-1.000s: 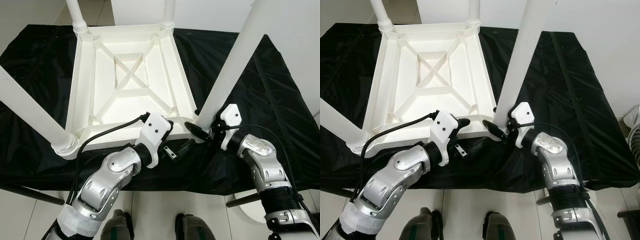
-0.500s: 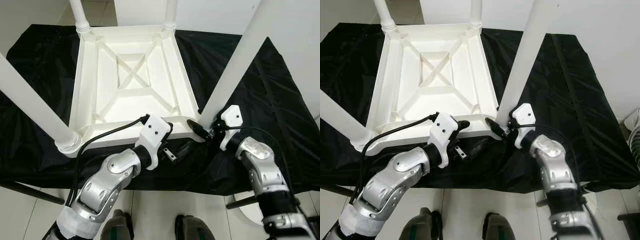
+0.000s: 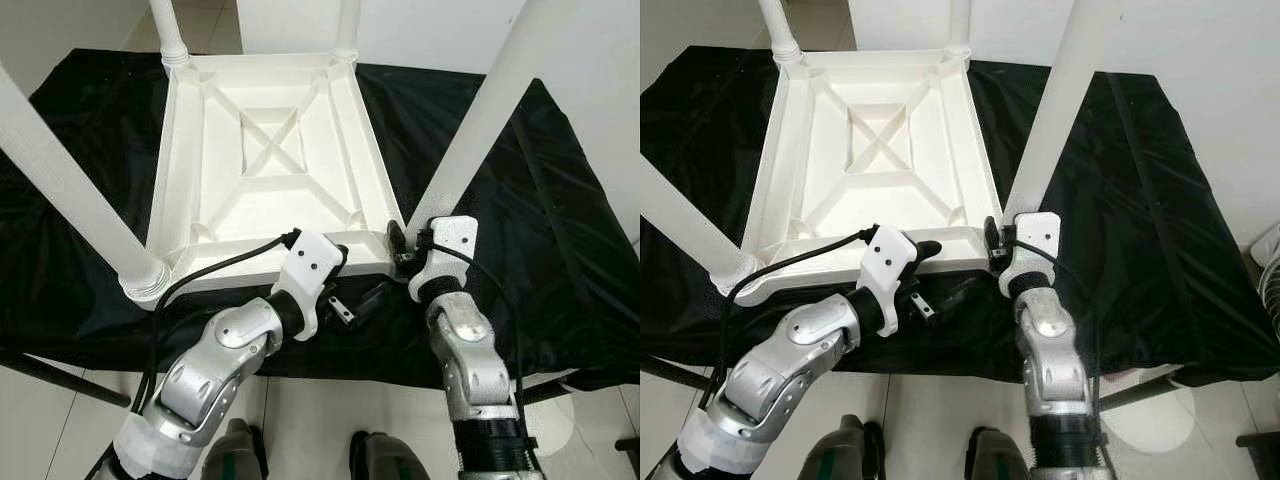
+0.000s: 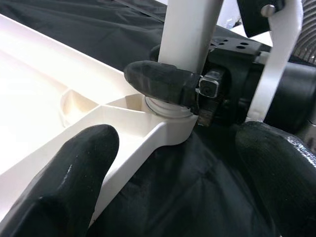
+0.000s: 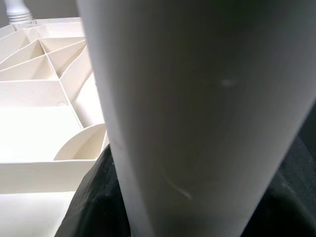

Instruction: Building children table

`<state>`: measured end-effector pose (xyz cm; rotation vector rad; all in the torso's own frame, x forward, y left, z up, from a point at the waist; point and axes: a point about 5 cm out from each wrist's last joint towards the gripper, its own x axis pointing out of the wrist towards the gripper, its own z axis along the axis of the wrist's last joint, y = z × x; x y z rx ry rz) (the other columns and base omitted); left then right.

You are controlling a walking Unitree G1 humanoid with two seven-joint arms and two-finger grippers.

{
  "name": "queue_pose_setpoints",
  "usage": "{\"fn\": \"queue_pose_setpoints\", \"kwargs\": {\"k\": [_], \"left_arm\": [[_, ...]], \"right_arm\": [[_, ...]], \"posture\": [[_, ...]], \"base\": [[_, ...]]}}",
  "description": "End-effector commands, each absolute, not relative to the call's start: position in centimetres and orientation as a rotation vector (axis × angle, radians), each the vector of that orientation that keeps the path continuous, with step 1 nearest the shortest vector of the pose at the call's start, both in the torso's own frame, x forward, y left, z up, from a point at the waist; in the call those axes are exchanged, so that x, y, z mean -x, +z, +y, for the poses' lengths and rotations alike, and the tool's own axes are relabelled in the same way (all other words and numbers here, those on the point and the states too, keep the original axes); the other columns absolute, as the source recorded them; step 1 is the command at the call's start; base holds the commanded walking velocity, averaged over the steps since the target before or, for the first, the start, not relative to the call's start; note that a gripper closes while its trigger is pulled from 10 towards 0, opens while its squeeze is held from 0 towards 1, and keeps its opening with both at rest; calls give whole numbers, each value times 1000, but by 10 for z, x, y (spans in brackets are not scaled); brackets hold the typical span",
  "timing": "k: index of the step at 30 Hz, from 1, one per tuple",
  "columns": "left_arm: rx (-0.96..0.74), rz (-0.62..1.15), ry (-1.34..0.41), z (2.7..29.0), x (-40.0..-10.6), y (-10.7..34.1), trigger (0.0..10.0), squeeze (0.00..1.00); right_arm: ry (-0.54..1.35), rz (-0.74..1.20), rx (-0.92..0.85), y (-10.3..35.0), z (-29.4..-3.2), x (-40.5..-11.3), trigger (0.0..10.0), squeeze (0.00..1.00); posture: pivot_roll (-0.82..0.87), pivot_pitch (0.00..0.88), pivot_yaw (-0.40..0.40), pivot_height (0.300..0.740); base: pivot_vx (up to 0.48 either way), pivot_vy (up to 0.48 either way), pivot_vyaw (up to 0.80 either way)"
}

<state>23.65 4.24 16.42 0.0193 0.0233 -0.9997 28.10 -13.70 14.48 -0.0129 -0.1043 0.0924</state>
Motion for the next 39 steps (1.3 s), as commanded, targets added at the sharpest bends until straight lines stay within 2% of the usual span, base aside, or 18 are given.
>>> {"fn": "queue_pose_setpoints", "kwargs": {"k": [1,2,3,8,10,11,12,24,28,29,30,31,33,34,39], "left_arm": [[-27,40,-1048,41,-234,161,10000,0],[-27,40,-1048,41,-234,161,10000,0],[-28,42,-1049,42,-234,161,10000,0],[-29,42,-1049,42,-235,161,10000,0],[-30,41,-1048,42,-235,162,10000,0],[-30,41,-1048,42,-235,162,10000,0],[-31,40,-1048,43,-234,162,10000,0],[-51,35,-1054,49,-233,165,10000,0],[-54,34,-1052,49,-233,166,10000,0],[-54,33,-1051,50,-233,166,10000,0],[-55,32,-1050,50,-233,166,10000,0],[-57,32,-1048,50,-233,167,10000,0],[-57,32,-1048,50,-233,167,10000,0],[-58,32,-1044,51,-233,167,10000,0],[-60,31,-1038,53,-234,168,10000,0]], "right_arm": [[57,-54,8,137,-142,-279,10000,71],[57,-54,8,137,-142,-279,10000,71],[51,-55,7,139,-145,-279,10000,1000],[73,-81,10,145,-151,-280,10000,1000],[201,-98,44,150,-155,-281,10000,1000],[201,-98,44,150,-155,-281,10000,1000],[300,-104,75,152,-156,-281,10000,0],[694,-135,163,159,-155,-291,10000,0],[744,-107,173,155,-155,-296,10000,0],[755,-99,175,153,-155,-297,9725,0],[766,-86,188,150,-158,-300,7529,0],[777,-64,186,147,-162,-304,1098,0],[777,-64,186,147,-162,-304,1098,0],[782,-50,191,144,-165,-305,0,0],[752,-50,187,143,-170,-308,0,0]], "posture": [[-77,118,24,740],[-77,118,24,740],[-78,122,24,740],[-75,125,24,740],[-72,124,23,740],[-72,124,23,740],[-71,124,23,740],[-49,118,25,740],[-43,117,27,740],[-43,117,27,740],[-37,116,28,740],[-33,115,28,740],[-33,115,28,740],[-27,114,26,740],[-21,120,22,740]], "base": [[0,0,0],[0,0,0],[0,0,0],[0,0,0],[0,0,0],[0,0,0],[0,0,0],[0,0,0],[0,0,0],[0,0,0],[0,0,0],[0,0,0],[0,0,0],[0,0,0],[0,0,0]]}}
